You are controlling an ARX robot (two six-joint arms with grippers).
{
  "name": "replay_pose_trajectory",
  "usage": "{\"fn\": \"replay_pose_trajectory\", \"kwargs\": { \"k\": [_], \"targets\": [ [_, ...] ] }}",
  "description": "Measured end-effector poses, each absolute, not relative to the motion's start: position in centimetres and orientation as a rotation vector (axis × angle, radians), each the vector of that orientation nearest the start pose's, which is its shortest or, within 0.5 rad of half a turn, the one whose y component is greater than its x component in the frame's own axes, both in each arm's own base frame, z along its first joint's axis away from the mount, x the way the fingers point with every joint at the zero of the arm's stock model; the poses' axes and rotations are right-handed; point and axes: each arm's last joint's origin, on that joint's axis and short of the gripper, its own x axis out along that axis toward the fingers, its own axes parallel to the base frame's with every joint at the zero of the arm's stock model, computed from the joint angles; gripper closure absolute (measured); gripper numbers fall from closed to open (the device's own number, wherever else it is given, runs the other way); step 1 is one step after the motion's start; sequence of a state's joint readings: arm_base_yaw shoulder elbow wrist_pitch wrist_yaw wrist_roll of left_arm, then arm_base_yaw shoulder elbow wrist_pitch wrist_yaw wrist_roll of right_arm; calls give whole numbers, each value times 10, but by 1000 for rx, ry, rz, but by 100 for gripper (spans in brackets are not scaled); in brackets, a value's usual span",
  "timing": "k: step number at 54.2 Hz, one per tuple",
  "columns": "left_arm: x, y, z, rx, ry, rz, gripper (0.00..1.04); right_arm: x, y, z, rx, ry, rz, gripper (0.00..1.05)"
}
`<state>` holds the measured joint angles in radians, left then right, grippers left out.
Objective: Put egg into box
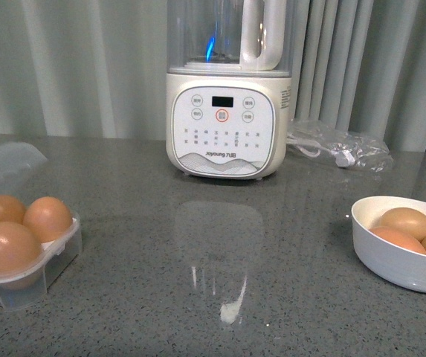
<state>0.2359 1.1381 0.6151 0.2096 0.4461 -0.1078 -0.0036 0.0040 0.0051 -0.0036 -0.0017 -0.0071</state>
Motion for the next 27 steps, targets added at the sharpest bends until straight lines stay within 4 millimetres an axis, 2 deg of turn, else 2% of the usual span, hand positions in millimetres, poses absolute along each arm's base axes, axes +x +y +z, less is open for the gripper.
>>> {"fn": "replay_pose_trajectory", "kwargs": {
  "k": [13, 27],
  "targets": [
    [229, 4, 242, -91, 316, -274, 7, 98, 0, 165, -7, 2, -2, 7],
    [228, 9, 240, -18, 333, -251, 7, 98, 0, 165, -7, 2, -2, 7]
  ]
}}
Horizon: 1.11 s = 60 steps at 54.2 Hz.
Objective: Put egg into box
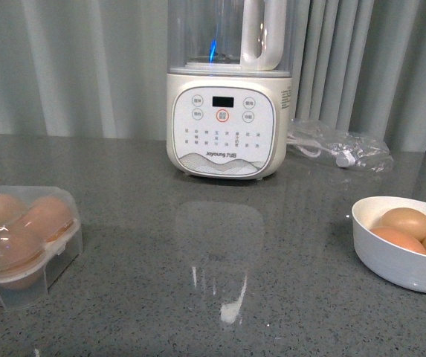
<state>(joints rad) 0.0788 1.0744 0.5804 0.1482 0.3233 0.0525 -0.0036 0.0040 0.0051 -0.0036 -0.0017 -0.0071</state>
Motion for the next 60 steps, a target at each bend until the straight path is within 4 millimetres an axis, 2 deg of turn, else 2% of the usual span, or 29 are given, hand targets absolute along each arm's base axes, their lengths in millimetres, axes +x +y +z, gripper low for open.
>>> {"fn": "replay_pose_trajectory", "kwargs": {
  "k": [4, 14, 23, 42, 46, 48, 53, 60],
  "targets": [
    [228, 12, 241, -24, 335, -244, 7, 98, 0, 165, -7, 2, -2, 7],
    [222, 32, 262, -52, 273, -153, 7, 98, 0, 165, -7, 2, -2, 7],
    [198, 48, 283, -55, 221, -107, 7, 98, 0, 165, -7, 2, -2, 7],
    [149, 60, 301, 69, 147, -120, 8, 98, 0, 165, -7, 2, -2, 7],
    [144, 55, 289, 65, 21, 9, 25, 98, 0, 165, -7, 2, -2, 7],
    [143, 51, 283, 57, 5, 18, 31, 98, 0, 165, -7, 2, -2, 7],
    [136, 37, 255, 19, 2, 13, 54, 98, 0, 165, -7, 2, -2, 7],
    [130, 26, 232, 8, 8, 11, 81, 98, 0, 165, -7, 2, -2, 7]
  ]
}}
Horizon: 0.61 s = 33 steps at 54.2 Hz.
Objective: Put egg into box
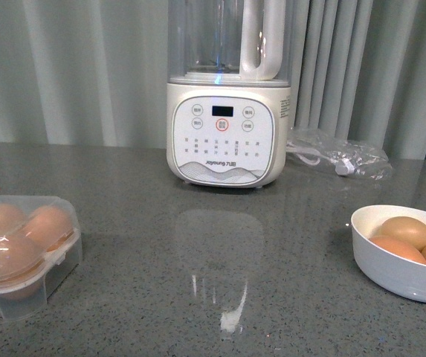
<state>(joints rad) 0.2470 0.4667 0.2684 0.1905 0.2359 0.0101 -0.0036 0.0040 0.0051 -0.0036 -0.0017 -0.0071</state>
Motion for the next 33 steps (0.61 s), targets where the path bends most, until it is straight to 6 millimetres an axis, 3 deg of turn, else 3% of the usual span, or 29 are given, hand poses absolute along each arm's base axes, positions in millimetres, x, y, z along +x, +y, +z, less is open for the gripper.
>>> {"fn": "replay_pose_trajectory", "kwargs": {
  "k": [5, 33],
  "targets": [
    [125, 19, 218, 3, 9, 11, 102, 98, 0, 165, -7, 2, -2, 7],
    [113, 0, 186, -2, 1, -1, 101, 98, 0, 165, -7, 2, -2, 7]
  ]
}}
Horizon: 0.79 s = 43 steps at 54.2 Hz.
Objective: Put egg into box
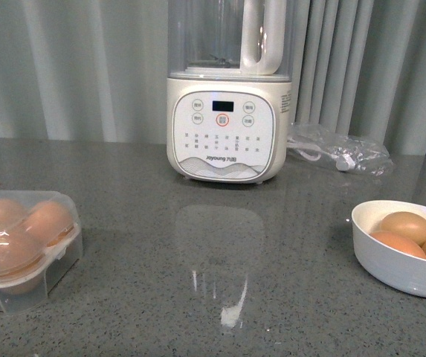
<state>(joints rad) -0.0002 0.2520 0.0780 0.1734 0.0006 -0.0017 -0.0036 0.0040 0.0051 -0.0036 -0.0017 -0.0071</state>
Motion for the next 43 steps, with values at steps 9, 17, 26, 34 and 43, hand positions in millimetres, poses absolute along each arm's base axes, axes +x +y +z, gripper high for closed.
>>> {"fn": "replay_pose_trajectory", "kwargs": {
  "k": [9, 17, 26, 34, 43],
  "targets": [
    [110, 0, 181, -2, -1, 0, 101, 98, 0, 165, -7, 2, -2, 7],
    [108, 0, 178, -2, -1, 0, 101, 98, 0, 165, -7, 2, -2, 7],
    [98, 0, 171, -2, -2, 0, 101, 98, 0, 165, -7, 2, -2, 7],
    [96, 0, 173, -2, -25, 0, 101, 98, 0, 165, -7, 2, -2, 7],
    [96, 0, 173, -2, -26, 0, 101, 98, 0, 165, -7, 2, -2, 7]
  ]
}}
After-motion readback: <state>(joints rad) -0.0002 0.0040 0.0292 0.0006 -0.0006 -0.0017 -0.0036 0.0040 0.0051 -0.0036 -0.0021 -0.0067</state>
